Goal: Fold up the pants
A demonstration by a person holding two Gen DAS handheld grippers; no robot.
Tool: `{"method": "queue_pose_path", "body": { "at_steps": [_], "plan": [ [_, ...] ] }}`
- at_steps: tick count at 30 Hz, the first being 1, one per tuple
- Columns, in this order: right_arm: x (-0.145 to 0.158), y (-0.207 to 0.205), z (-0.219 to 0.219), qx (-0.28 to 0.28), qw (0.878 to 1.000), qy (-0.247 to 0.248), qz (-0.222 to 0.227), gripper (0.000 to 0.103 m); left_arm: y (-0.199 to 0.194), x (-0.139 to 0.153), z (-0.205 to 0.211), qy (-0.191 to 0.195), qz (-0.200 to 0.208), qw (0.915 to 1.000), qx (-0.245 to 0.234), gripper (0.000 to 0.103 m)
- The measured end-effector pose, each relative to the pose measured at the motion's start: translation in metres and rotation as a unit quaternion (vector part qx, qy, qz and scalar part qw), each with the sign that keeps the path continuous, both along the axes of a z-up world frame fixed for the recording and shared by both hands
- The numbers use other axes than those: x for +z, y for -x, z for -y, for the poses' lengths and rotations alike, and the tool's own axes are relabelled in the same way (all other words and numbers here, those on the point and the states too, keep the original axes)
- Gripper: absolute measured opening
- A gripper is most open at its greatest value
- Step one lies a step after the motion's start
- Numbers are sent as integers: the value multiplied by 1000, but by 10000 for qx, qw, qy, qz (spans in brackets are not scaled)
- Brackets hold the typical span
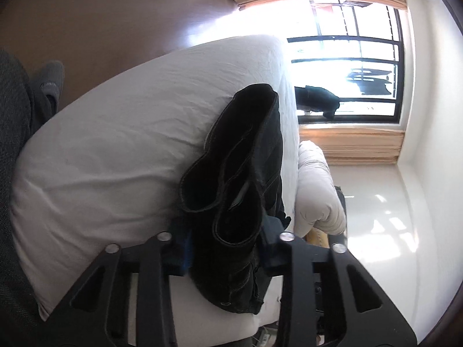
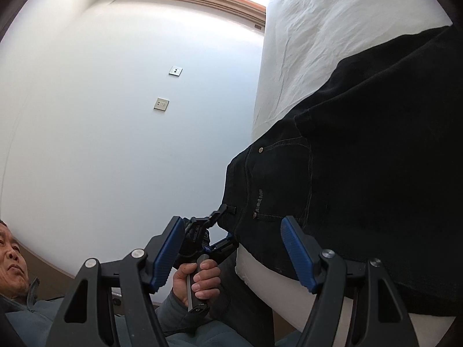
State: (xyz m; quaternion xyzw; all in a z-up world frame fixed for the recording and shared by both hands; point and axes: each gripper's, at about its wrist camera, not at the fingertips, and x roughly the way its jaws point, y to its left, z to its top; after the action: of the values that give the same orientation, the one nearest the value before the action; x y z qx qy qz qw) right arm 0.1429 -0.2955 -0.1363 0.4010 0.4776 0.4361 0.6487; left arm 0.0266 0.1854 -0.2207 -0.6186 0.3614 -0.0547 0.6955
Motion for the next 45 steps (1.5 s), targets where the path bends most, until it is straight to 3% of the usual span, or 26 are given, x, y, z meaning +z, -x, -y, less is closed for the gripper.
{"method": "queue_pose_path", "body": {
  "at_steps": [1, 4, 11, 14, 15, 18, 22, 26, 28, 29, 30, 31, 35, 38, 40, 41, 45],
  "plan": [
    [1, -3, -5, 59, 10000, 12, 17, 73, 0, -2, -1, 99, 7, 9999, 29, 20],
    [0, -18, -18, 288, 9995, 92, 8, 73, 2, 2, -6, 2, 63, 10000, -43, 16],
    [-21, -59, -44, 662, 9967, 400, -237, 73, -7, 33, 6, -324, 294, 9988, -207, 13],
    [-57, -74, -53, 731, 9885, 1075, -768, 70, -11, 43, 14, -499, 394, 9975, -307, 13],
    [-71, -76, -53, 696, 9865, 1092, -1002, 64, -14, 48, 17, -575, 435, 9968, -348, 13],
    [-86, -78, -43, 400, 9891, 743, -1211, 58, -20, 63, 26, -840, 562, 9936, -496, 13],
    [-82, -68, -41, 362, 9911, 927, -879, 57, -39, 76, 47, -1004, 701, 9904, -643, 13],
    [-85, -66, -30, 256, 9926, 724, -945, 57, -39, 94, 63, -1257, 846, 9848, -850, 13],
    [-82, -66, -23, 211, 9923, 639, -1035, 62, -46, 107, 74, -1409, 926, 9809, -965, 13],
    [-78, -66, -16, 122, 9925, 540, -1092, 74, -50, 116, 82, -1499, 977, 9783, -1043, 13],
    [-74, -69, -7, -13, 9933, 404, -1082, 88, -57, 126, 93, -1627, 1041, 9744, -1147, 13],
    [-67, -69, 4, -156, 9944, 279, -1010, 92, -65, 136, 107, -1772, 1120, 9695, -1270, 13],
    [-40, -70, 45, -245, 9962, 81, -832, 95, -87, 164, 168, -2325, 1435, 9432, -1889, 13],
    [-12, -68, 74, -133, 9986, 113, -499, 95, -105, 168, 231, -2506, 1566, 9241, -2425, 13],
    [6, -66, 94, -46, 9996, 93, -266, 96, -114, 165, 275, -2743, 1698, 9033, -2830, 13],
    [13, -66, 107, -37, 9998, 89, -162, 97, -118, 158, 302, -3048, 1713, 8857, -3055, 13],
    [25, -63, 140, -168, 9991, 398, -25, 99, -117, 143, 361, -3468, 1709, 8483, -3619, 13]
  ]
}}
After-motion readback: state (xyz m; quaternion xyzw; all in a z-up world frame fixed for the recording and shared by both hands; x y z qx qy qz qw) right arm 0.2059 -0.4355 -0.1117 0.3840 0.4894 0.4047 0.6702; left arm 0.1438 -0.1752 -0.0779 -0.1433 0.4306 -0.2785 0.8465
